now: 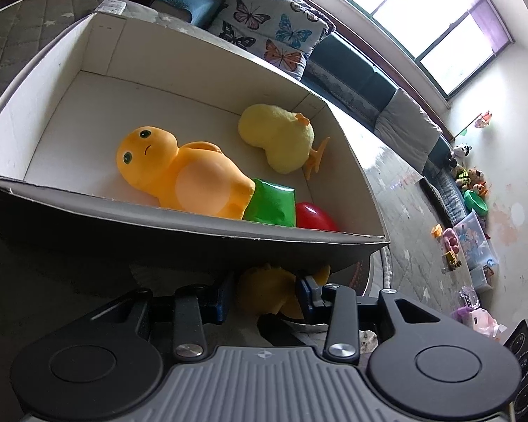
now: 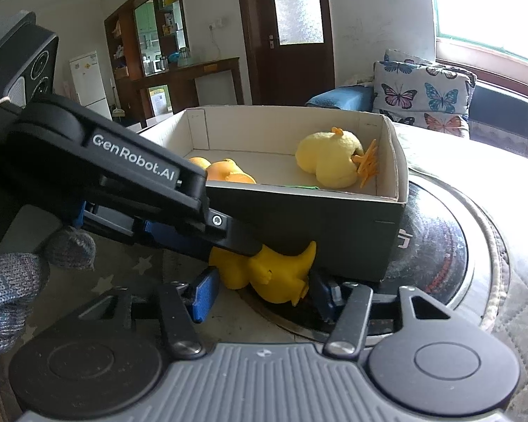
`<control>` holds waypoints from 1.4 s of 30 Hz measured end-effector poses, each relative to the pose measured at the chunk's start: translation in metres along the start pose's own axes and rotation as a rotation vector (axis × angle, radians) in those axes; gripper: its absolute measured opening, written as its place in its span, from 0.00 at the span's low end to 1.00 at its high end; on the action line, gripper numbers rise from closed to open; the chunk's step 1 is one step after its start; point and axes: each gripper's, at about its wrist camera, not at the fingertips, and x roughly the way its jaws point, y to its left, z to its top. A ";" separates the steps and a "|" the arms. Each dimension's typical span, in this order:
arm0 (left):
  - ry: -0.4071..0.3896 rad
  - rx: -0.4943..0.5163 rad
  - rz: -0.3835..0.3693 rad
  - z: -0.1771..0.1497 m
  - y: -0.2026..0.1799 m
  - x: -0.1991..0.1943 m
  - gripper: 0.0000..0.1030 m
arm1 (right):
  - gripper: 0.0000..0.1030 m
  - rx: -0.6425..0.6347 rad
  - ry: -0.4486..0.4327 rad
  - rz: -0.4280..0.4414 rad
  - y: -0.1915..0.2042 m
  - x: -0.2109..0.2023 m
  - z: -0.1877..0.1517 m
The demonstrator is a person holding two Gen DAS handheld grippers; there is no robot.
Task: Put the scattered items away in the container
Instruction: 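Lower the left tool and close it on the small yellow duck, then lift the small yellow duck with the left tool and drop it into the box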
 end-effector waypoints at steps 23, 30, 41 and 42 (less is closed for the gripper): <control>-0.154 0.026 -0.056 0.000 -0.026 -0.070 0.35 | 0.44 -0.071 -0.181 -0.034 0.030 -0.061 0.030; -0.216 0.021 -0.049 0.030 -0.023 -0.077 0.34 | 0.44 -0.086 -0.223 -0.037 0.034 -0.047 0.058; -0.217 -0.010 -0.008 0.070 0.003 -0.054 0.34 | 0.44 -0.032 -0.200 -0.009 0.027 0.009 0.085; -0.211 -0.016 -0.008 0.072 0.006 -0.051 0.34 | 0.44 -0.032 -0.193 -0.010 0.027 0.014 0.085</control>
